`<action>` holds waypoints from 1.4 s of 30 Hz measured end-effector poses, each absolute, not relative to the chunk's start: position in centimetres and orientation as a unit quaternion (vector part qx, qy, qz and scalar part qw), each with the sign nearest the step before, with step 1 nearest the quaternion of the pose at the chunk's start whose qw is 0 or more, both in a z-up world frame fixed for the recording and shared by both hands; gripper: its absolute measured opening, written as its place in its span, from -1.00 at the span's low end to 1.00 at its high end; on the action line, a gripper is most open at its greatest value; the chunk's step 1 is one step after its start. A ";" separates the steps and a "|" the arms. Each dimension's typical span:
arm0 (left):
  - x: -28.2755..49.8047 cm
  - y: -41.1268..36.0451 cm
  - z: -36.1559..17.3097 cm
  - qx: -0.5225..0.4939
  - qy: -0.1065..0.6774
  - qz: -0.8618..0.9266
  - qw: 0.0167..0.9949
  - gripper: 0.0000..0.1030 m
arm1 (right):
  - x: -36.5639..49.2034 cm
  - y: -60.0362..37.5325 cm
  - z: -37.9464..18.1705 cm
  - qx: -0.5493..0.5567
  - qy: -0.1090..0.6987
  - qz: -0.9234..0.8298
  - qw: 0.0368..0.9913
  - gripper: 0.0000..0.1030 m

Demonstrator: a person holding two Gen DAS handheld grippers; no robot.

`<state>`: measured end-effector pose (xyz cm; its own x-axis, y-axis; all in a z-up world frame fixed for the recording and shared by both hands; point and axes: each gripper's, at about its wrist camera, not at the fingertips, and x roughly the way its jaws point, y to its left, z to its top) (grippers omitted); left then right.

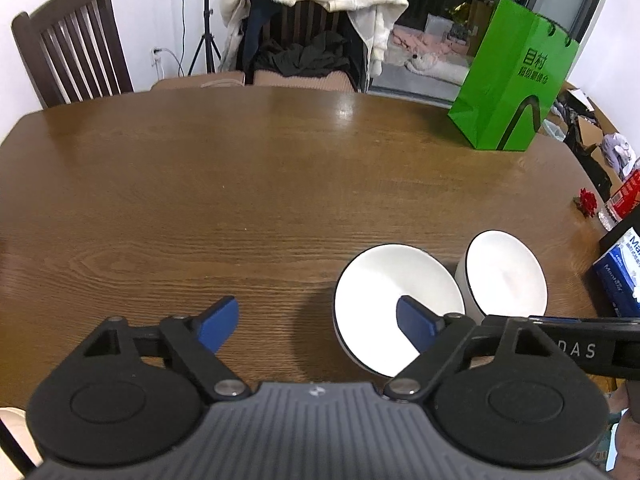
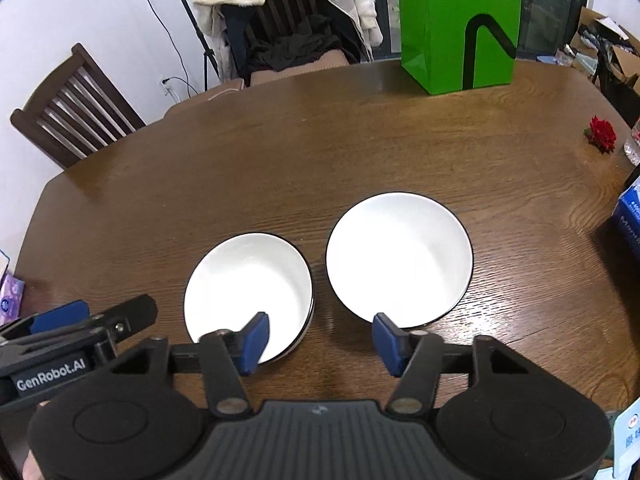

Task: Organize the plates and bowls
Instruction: 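Close both tools on the rim of one white bowl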

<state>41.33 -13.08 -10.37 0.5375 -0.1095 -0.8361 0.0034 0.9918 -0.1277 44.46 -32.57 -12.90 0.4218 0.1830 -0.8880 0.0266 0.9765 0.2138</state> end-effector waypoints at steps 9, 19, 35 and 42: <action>43.3 -13.3 -12.3 -0.061 0.506 -0.032 0.860 0.44 | 45.7 -32.4 -15.0 0.102 0.559 0.039 0.822 -0.29; 44.6 -13.2 -14.0 -0.067 0.526 -0.029 0.847 0.40 | 46.5 -32.0 -15.9 0.108 0.566 0.044 0.816 -0.33; 46.1 -13.7 -15.8 -0.069 0.547 -0.032 0.834 -0.07 | 48.2 -30.9 -18.0 0.103 0.588 0.039 0.801 -0.68; 46.7 -13.3 -16.5 -0.086 0.556 -0.041 0.826 -0.59 | 48.7 -29.7 -18.8 0.087 0.590 0.037 0.802 -0.86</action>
